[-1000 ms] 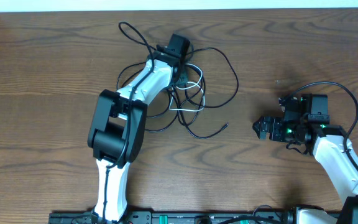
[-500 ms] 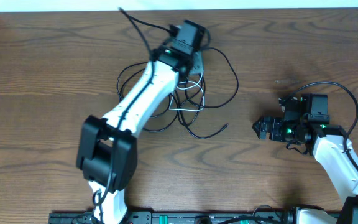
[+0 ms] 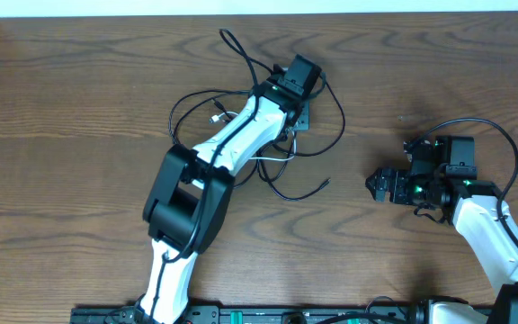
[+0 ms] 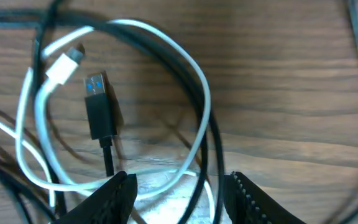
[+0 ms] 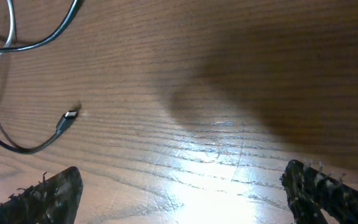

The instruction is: Untangle cables

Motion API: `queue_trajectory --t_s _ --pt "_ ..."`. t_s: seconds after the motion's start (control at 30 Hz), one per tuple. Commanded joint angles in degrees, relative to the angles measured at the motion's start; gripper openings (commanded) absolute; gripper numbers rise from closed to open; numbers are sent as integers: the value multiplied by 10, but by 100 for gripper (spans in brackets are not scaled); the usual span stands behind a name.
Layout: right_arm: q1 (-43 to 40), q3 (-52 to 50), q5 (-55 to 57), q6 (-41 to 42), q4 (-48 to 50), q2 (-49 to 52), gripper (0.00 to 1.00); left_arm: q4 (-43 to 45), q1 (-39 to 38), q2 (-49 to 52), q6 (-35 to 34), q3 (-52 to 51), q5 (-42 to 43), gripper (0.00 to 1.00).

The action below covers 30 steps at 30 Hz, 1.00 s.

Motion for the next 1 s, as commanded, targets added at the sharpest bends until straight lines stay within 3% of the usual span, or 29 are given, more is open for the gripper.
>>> queue_trajectory --t_s 0.0,0.23,0.37,0.97 --pt "-1 -4 -2 3 1 1 99 0 0 16 6 -6 -5 50" --pt "-1 -4 -2 3 1 1 99 17 0 16 50 -6 -8 44" --pt "-1 -4 -2 3 1 1 99 3 1 4 92 5 -8 53" --pt "-1 -4 -2 3 1 1 99 13 1 -21 38 4 -24 54"
